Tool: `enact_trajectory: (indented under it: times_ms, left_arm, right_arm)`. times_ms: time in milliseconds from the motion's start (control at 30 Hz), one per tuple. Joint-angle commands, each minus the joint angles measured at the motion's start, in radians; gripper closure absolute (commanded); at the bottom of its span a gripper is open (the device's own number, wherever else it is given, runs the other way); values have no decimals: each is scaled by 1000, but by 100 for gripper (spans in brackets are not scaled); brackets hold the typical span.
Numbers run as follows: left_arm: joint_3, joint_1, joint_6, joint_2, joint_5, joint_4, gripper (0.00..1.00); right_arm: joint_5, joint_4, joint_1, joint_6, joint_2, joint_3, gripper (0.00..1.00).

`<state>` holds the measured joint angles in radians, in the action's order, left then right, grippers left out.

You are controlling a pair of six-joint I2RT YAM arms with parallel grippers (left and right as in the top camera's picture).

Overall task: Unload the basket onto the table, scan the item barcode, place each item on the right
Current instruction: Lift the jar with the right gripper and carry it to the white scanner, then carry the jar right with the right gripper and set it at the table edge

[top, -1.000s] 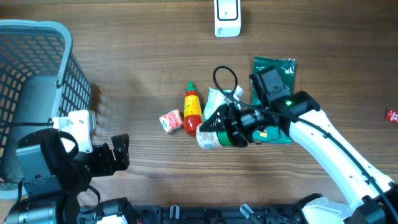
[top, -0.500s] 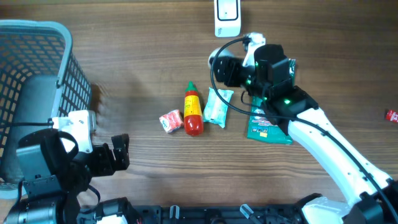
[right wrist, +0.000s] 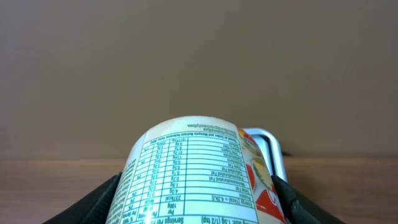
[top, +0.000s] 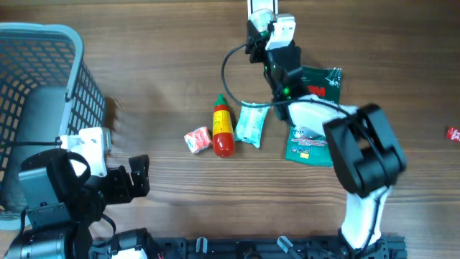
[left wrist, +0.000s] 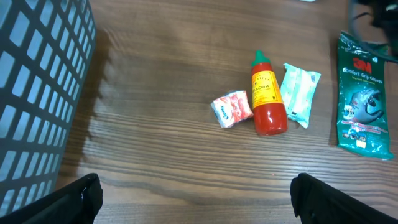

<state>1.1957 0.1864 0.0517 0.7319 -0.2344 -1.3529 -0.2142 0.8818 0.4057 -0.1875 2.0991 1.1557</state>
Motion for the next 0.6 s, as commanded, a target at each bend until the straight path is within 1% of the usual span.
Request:
enact_trajectory:
  times_ms: [0,167,233,300,433,567]
  left_arm:
    - [2,6,23,-7,-16,2,0]
    - [2,6,23,-7,-16,2,0]
    - [2,6,23,-7,-16,2,0]
    - [2,6,23,-7,-16,2,0]
    - [2,6,23,-7,-16,2,0]
    - [2,6,23,-7,-16,2,0]
  right_arm:
    - [-33,-12,-36,29,124,186,42]
    - [-31,-121,-69,1,238,398,43]
    - [-12,-133,-74,-7,260,439,43]
    - [27,-143,-73,-19,261,448,43]
    - [27,-147,-73,-48,251,449,45]
    - [23,-215,-85,-50,151,449,49]
